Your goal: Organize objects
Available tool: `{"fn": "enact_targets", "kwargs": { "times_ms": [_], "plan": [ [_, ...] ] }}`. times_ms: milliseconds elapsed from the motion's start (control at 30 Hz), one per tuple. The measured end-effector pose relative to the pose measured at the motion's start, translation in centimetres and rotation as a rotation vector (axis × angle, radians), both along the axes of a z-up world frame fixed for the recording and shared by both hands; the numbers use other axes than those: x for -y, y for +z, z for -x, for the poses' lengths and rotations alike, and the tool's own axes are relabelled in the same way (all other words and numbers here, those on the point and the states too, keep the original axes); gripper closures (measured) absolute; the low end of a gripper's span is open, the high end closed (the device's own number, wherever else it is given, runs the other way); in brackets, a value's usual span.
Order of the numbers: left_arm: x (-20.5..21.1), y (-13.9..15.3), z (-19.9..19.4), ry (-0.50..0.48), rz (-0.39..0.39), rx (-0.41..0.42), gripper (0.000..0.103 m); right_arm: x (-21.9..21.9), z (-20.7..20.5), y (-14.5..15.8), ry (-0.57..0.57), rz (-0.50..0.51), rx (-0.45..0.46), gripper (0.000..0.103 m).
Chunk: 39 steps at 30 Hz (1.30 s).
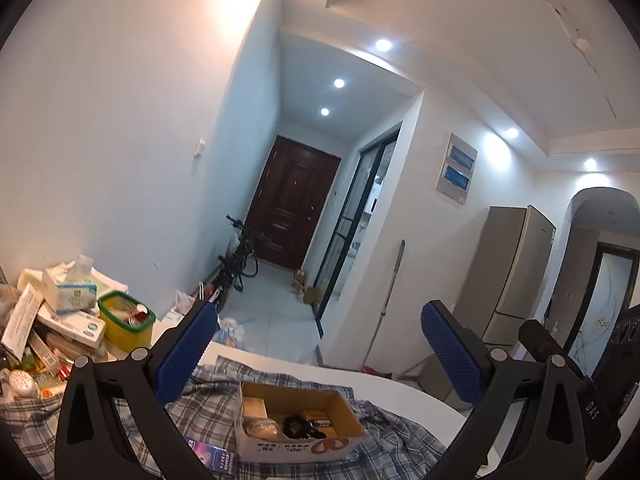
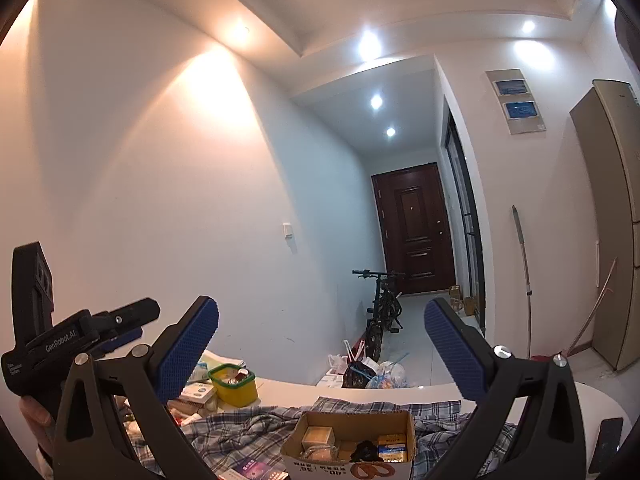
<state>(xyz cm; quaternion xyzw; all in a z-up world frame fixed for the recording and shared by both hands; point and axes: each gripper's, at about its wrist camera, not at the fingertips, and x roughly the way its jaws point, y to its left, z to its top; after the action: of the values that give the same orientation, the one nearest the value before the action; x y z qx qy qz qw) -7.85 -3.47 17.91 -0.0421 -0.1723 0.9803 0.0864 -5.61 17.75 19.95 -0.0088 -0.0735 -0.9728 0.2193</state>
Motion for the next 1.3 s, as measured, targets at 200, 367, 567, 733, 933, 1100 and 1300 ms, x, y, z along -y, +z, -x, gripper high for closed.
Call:
{"fn": "enact_targets", "kwargs": {
  "times_ms": [200, 367, 567, 733, 933, 1100, 1300],
  "plan": [
    [-1.1, 0.5, -1.9, -0.026, -0.004, -0.055, 0.0, -0.1, -2.5, 1.0, 0.071, 0.061, -0.029, 0.0],
    [-3.4, -0.1, -2.5, -0.005, 0.118, -0.047, 0.0, 1.3, -4.0, 0.9, 0.039, -0.021, -0.064, 0.0],
    [-5.3, -4.6, -2.6, 0.195, 0.295, -0.054, 0.0, 0.9, -2.1, -3.7, -0.013, 0.025, 0.052, 0.0],
    [-5.7, -8.7, -1.1, 0.194, 0.363, 0.034, 0.0, 1.3, 1.6, -7.8, -0.102, -0.034, 0.225, 0.0],
    [-6.0, -12.7, 0.5, 0.166, 0.381, 0.087, 0.0, 1.9, 4.3, -11.9, -0.112, -0.145, 0.282, 0.0],
    [-5.3, -16.8, 2.7, 0.166, 0.409, 0.155, 0.0, 1.6, 6.4, -15.8, -0.04, -0.124, 0.388, 0.0],
    [-4.9, -21.4, 7.0, 0.004, 0.393, 0.324, 0.0, 1.8, 8.3, -19.1, 0.047, -0.141, 0.439, 0.0]
  ]
}}
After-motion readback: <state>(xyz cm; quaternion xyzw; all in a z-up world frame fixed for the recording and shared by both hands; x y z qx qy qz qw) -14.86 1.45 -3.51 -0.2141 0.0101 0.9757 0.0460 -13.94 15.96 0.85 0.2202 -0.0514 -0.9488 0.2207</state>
